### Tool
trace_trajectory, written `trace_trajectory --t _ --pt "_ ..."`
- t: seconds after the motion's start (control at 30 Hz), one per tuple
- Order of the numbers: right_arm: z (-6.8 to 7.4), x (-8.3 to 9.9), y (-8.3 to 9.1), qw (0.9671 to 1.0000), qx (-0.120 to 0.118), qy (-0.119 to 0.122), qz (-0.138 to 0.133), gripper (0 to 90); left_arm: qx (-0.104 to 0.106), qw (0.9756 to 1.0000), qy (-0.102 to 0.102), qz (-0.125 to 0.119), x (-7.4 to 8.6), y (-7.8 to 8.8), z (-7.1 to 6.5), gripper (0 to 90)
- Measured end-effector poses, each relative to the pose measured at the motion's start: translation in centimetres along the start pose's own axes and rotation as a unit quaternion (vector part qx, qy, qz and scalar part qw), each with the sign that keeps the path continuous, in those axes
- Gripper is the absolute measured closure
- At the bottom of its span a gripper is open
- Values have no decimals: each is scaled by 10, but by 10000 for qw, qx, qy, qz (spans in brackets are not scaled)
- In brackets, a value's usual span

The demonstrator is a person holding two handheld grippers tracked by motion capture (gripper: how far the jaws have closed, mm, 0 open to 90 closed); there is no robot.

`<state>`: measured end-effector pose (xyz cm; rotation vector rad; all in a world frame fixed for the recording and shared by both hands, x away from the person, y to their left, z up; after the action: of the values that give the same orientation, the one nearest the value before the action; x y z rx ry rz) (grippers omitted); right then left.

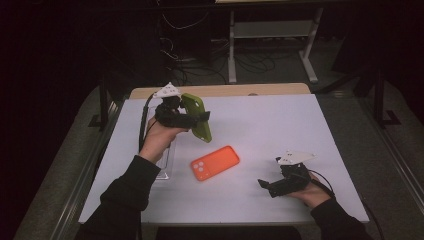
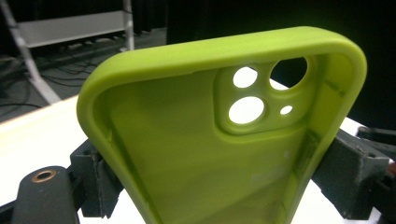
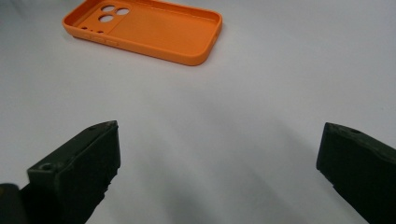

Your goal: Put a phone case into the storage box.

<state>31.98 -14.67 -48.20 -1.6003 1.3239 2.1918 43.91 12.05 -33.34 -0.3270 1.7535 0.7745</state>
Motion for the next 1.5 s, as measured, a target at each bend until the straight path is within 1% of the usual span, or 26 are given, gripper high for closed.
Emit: trace_trajectory --t 0.17,0.23,0.33,0.43,0.53,0.57,0.63,0.67,0.7,0.77,0.8,0.83,0.87,0.93,1.0,1.07,1.1,1.13,1.17,1.2,1.27,1.3,1.37,1.43,1.47,1.5 --pt "1 -1 1 10000 -44 -51 -14 0 -240 9997 -37 -53 -14 3 16 143" --pt "1 -1 1 10000 -54 -61 -22 0 -379 9992 -70 -43 -19 4 24 143" --pt "0 -1 1 10000 -41 -64 -17 0 -569 9983 -4 -96 -26 6 38 143" --pt "1 -1 1 10000 -52 -52 -22 0 -822 9966 -54 -70 -30 8 52 143" --pt "0 -1 1 10000 -53 -49 -26 0 -1026 9947 -78 -40 -33 9 64 143" --pt "1 -1 1 10000 -56 -53 -26 0 -1140 9934 -88 -25 -34 9 69 143" --pt "1 -2 2 10000 -49 -63 -42 0 -1265 9920 -34 -45 -36 8 77 143" --pt "1 -2 2 10000 -40 -54 -52 0 -1321 9912 -43 -40 -36 8 80 143" --pt "1 -2 2 10000 -43 -62 -55 0 -1435 9896 -29 -62 -37 8 84 143" --pt "1 -2 2 9999 -51 -64 -65 0 -1575 9875 -8 -72 -37 7 91 143" --pt "1 -2 2 10000 -41 -12 -65 0 -1641 9864 -11 -87 -37 7 94 143" --pt "1 -2 2 10000 -54 -27 -72 0 -1784 9839 -57 -58 -36 6 98 143" --pt "1 -2 2 10000 -55 -26 -69 0 -1882 9821 -62 -23 -34 6 102 143" --pt "1 -2 3 10000 -51 -51 -65 0 -2015 9795 -36 19 -31 5 108 143" --pt "1 -2 2 9999 -54 -54 -65 0 -2171 9761 -7 63 -28 5 116 143" --pt "1 -2 2 10000 -56 -48 -58 0 -2342 9722 35 85 -25 6 125 143" --pt "1 -2 2 10000 -56 -37 -62 0 -2385 9711 42 77 -23 6 127 143" --pt "1 -2 2 10000 -56 -40 -64 0 -2469 9690 92 57 -21 5 132 143" --pt "1 -2 3 10000 -56 -45 -63 0 -2550 9668 67 109 -19 6 135 143" --pt "1 -2 3 10000 -55 -55 -60 0 -2608 9653 98 128 -16 6 139 143" --pt "1 -2 3 10000 -56 -57 -57 0 -2678 9632 212 117 -12 5 144 142" --pt "1 -2 3 9999 -61 -59 -58 0 -2749 9612 192 146 -9 5 147 142" --pt "1 -2 3 9999 -70 -49 -63 0 -2958 9549 148 229 -3 4 153 142" --pt "1 -2 3 9999 -73 -48 -60 0 -2984 9538 269 225 3 3 158 142" --pt "1 -2 3 9999 -78 -61 -54 0 -3022 9524 304 259 6 2 161 142" --pt "1 -2 3 9999 -77 -63 -52 0 -3035 9519 287 316 9 2 162 142"
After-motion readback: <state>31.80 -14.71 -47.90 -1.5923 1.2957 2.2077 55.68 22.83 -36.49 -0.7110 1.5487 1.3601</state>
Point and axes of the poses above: each handheld gripper's, and its own axes: y roughly backward along the jaws, x roughly out of its underside, z roughly to its left, the point moved 7 cm from there along -y, roughly forward along the jaws, and after that the axes turned 4 degrees about -z, right-handed, at the moved point
